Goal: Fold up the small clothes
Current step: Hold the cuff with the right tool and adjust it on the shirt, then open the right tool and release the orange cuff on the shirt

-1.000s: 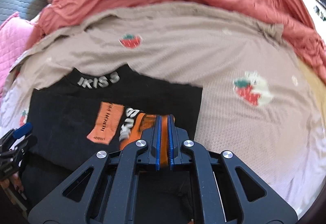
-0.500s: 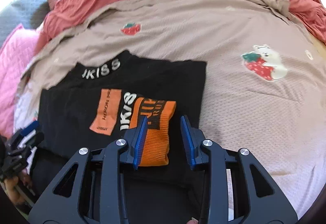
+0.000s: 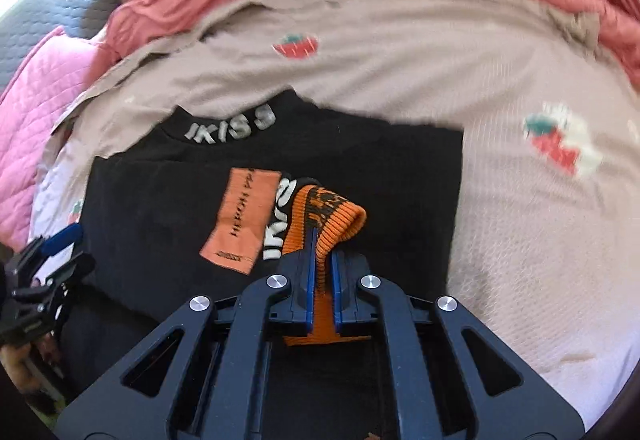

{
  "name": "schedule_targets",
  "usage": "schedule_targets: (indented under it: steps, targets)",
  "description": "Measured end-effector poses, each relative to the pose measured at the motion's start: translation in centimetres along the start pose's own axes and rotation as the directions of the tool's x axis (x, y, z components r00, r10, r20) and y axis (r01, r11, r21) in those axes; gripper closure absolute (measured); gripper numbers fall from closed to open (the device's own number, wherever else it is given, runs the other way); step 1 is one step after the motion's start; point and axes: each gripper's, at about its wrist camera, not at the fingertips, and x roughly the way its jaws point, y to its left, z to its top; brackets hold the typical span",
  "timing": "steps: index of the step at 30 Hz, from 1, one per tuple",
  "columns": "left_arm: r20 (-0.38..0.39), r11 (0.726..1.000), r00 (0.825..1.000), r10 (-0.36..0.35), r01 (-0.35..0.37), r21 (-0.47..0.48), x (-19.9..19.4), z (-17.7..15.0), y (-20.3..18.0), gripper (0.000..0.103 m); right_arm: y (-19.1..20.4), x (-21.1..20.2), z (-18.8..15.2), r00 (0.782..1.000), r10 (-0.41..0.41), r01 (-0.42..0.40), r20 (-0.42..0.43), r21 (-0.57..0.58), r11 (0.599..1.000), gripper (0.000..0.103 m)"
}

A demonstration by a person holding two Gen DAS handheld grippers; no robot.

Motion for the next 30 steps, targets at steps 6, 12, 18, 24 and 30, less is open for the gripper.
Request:
schedule_targets:
  steps: [6,12,18,24,30]
  targets:
    - [-0.004,1.000,1.000,-0.005,0.005,-0.002,0.0,-0.1,-0.1,0.034,-0.5,-1.9,1.3,0.995,-0.078,0.082,0.057,-0.059,0.995,0.101]
    - [-0.037,0.999,0.999,0.019,-0.018,0.040,0.9,-0.7,-0.8,0.034,-0.9,1.0,0.6,0.985,-0.169,0.168,-0.045,-0.032,0.985,0.100]
    - [-0.043,1.000,0.999,0.008,-0.007,0.030,0.8,-0.6,-0.4,0.034,-0.9,1.6,-0.2,0.971,-0.234,0.232,-0.049,-0.048,0.972,0.091]
    - [-0.036,1.000,0.999,-0.001,0.002,0.015,0.4,-0.3,-0.3,0.034,-1.5,-0.5,-0.3,0.971,-0.240,0.240,-0.020,-0.024,0.971,0.082]
    - [-0.013,1.000,1.000,0.014,-0.014,0.007,-0.7,0.2,-0.2,0.029,-1.6,-2.2,-0.8,0.987,-0.163,0.163,0.012,0.017,0.987,0.078]
